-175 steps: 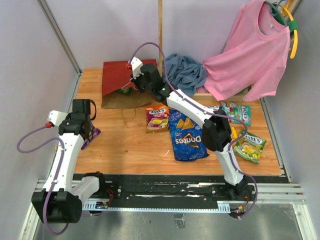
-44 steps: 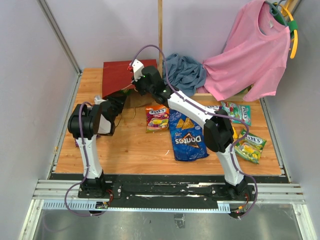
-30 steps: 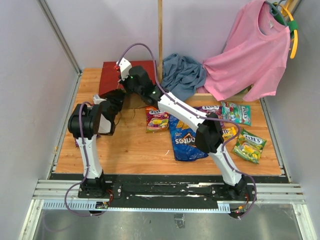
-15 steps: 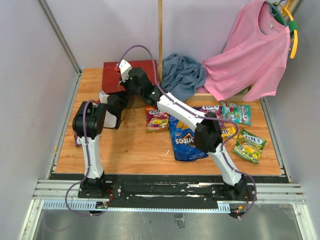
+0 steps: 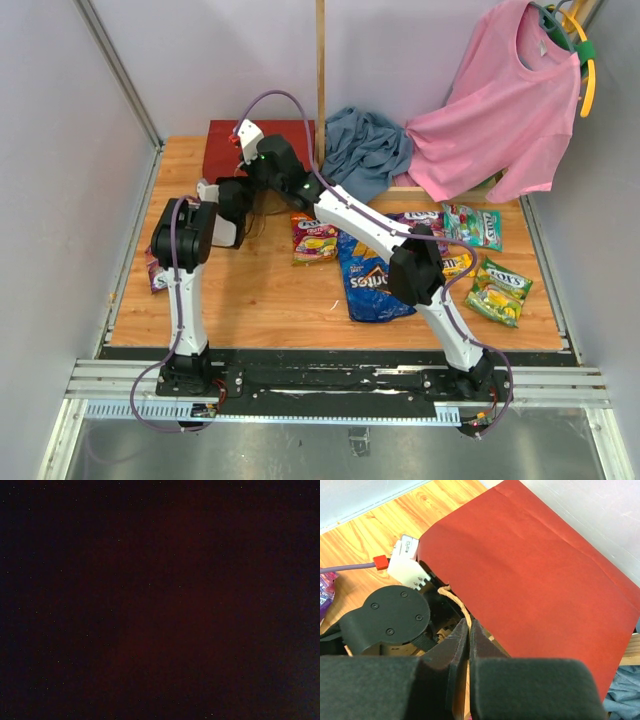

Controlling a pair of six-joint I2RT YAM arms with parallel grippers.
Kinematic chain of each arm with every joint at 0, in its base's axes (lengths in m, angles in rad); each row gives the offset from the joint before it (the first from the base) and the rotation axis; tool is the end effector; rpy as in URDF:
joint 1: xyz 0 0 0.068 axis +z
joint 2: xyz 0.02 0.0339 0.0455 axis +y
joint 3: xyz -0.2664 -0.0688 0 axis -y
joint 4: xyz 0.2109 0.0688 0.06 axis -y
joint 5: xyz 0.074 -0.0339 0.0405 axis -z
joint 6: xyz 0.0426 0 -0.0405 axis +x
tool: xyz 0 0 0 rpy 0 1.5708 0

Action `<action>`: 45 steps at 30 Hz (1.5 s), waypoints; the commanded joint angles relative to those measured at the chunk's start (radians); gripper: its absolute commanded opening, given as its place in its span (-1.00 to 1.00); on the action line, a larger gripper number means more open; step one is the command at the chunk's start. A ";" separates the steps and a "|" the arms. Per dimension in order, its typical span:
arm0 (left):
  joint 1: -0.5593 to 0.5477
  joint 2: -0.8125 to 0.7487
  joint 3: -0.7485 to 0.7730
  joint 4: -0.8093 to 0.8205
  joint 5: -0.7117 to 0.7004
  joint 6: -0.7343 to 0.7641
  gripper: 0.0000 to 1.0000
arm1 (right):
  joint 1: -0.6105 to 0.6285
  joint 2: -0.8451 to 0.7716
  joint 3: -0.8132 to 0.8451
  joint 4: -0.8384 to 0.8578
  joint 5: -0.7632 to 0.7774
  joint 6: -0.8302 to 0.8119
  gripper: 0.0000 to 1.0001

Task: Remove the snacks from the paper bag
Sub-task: Take out the snack from the paper bag.

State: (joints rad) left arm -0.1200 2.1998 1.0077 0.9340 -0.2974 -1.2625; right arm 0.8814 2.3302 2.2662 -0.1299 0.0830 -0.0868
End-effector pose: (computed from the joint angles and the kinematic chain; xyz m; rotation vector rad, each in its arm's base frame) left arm 0.4198 -0.0381 0.1259 -1.1879 1.4507 -0.6996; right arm 0.3411 0.4083 0.3307 -0.7791 1.6131 0.5014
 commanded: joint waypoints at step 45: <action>0.016 -1.083 -0.704 -0.208 0.278 0.247 -0.99 | -0.021 -0.138 -0.150 0.097 0.052 0.000 -0.99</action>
State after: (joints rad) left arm -0.1051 1.3415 0.3149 1.0187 0.0208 -1.1286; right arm 0.8761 2.2616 2.1437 -0.0757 0.1169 -0.1028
